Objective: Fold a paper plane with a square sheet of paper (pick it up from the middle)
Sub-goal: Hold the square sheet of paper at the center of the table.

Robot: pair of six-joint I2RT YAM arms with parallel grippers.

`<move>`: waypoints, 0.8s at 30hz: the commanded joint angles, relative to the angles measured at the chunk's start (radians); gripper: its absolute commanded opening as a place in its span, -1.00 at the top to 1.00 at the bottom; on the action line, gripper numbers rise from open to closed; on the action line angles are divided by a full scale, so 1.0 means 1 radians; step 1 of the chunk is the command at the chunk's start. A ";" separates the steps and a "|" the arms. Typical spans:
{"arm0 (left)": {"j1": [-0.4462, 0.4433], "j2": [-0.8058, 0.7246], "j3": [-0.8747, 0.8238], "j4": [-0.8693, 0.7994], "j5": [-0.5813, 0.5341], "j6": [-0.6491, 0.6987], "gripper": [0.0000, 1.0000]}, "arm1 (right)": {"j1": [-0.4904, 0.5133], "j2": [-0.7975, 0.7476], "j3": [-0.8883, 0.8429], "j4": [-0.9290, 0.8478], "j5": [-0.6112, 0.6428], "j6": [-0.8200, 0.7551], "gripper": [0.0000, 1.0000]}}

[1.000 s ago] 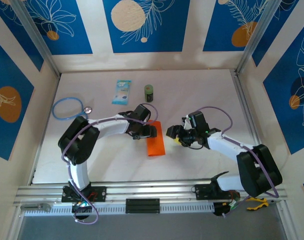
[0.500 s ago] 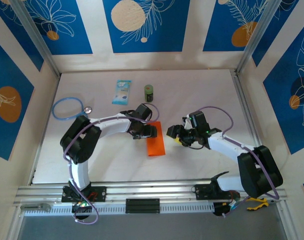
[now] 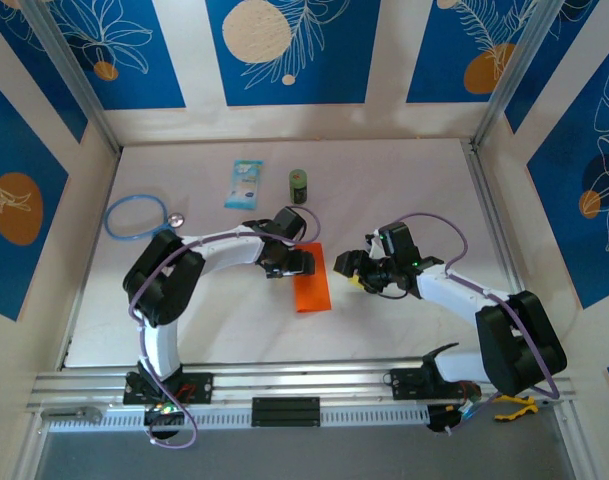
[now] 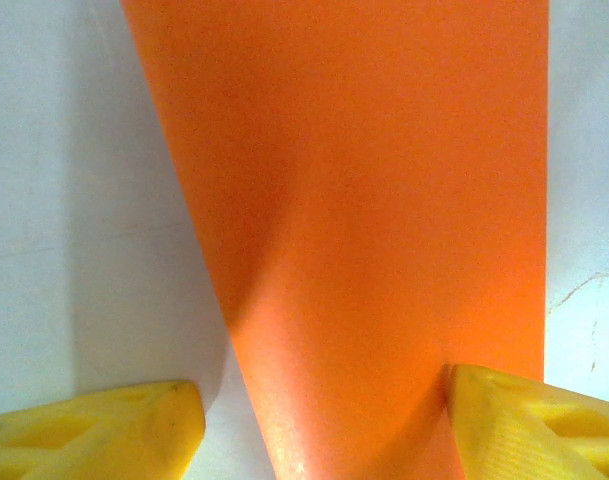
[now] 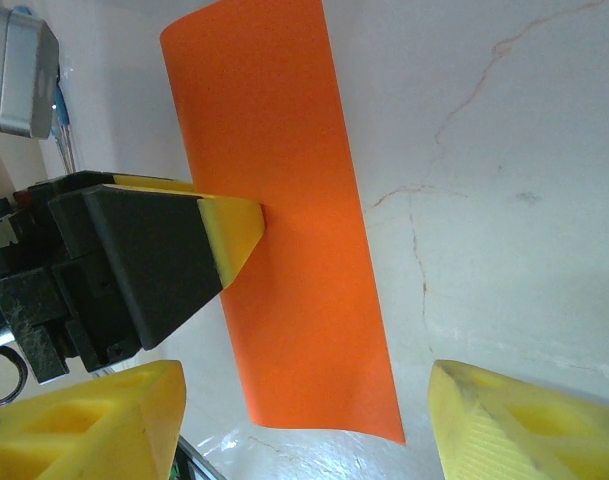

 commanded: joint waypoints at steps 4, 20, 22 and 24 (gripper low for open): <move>-0.019 0.119 -0.044 0.026 -0.011 0.021 -0.44 | -0.006 -0.004 -0.012 -0.004 -0.019 0.009 -0.14; -0.023 0.124 -0.044 0.040 0.005 0.042 -0.44 | 0.024 0.147 0.086 -0.012 -0.012 0.004 0.64; -0.024 0.126 -0.045 0.040 0.006 0.044 -0.44 | 0.025 0.146 0.082 -0.017 -0.006 0.004 0.64; -0.025 0.125 -0.048 0.043 0.011 0.047 -0.44 | 0.024 0.145 0.083 -0.024 0.000 0.004 0.64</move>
